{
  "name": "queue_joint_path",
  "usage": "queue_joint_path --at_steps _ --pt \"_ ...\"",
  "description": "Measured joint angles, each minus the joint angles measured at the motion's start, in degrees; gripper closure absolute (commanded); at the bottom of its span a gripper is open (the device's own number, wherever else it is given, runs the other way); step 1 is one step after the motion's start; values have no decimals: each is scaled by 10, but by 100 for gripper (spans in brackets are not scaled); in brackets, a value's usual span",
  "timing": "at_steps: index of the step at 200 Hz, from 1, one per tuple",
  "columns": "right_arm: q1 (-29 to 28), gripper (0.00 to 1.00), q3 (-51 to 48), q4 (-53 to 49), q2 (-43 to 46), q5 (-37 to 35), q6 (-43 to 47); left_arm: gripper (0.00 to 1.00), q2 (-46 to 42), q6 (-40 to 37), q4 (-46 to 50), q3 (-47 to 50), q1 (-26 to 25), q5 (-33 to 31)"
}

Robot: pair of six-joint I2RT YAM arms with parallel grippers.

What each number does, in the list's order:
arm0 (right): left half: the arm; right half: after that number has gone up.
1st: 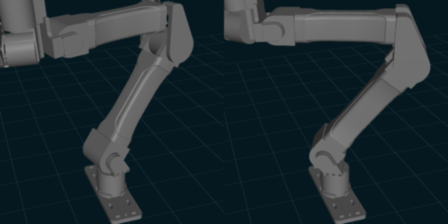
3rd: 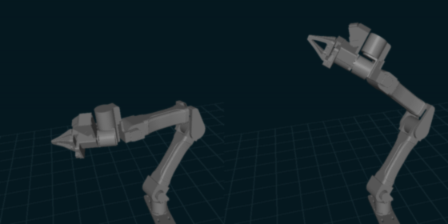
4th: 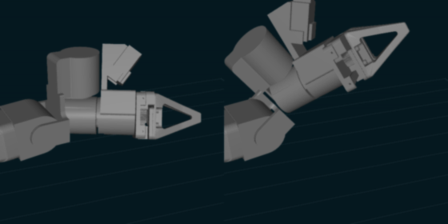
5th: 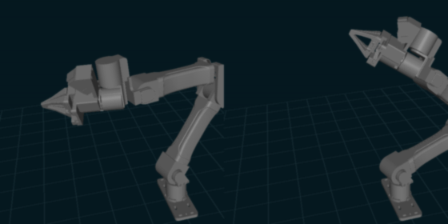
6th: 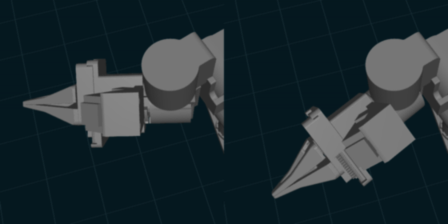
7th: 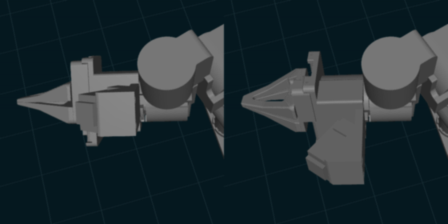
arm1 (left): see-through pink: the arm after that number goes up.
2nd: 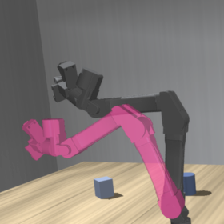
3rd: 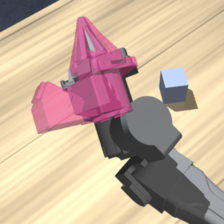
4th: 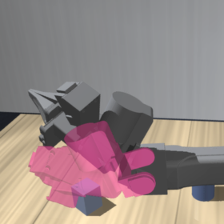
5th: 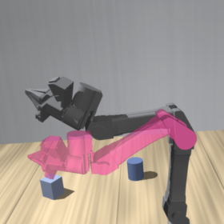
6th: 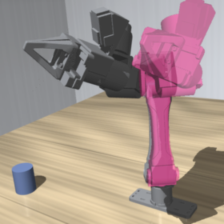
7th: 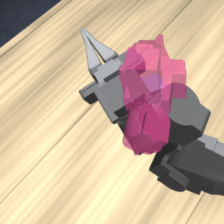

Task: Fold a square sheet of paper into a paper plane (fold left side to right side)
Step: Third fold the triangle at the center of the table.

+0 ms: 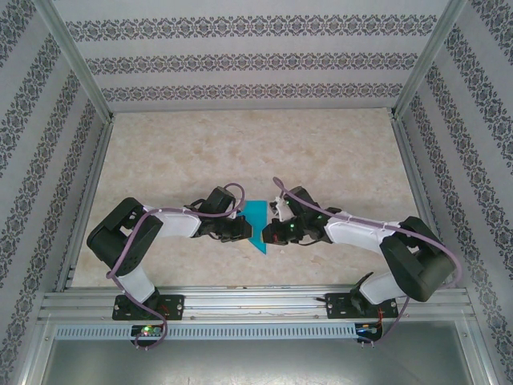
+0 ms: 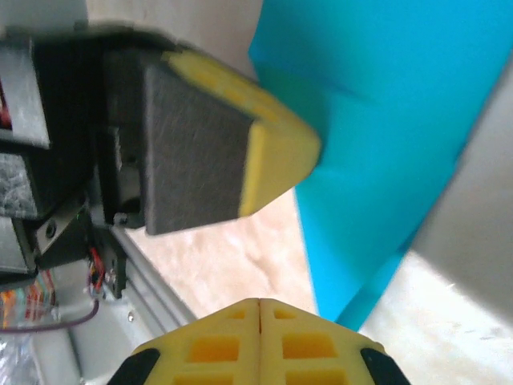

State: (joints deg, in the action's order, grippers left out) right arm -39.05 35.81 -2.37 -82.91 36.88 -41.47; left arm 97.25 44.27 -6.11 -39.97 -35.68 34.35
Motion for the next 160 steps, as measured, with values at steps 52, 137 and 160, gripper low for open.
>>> queue_joint_path --at_steps 52,137,160 --pt "-17 96 0 4 -36 10 -19 87 0 0 0 0 0 0" --pt "-25 96 0 5 -61 5 -19 87 0 0 0 0 0 0" --pt "-25 96 0 4 -71 2 -19 87 0 0 0 0 0 0"
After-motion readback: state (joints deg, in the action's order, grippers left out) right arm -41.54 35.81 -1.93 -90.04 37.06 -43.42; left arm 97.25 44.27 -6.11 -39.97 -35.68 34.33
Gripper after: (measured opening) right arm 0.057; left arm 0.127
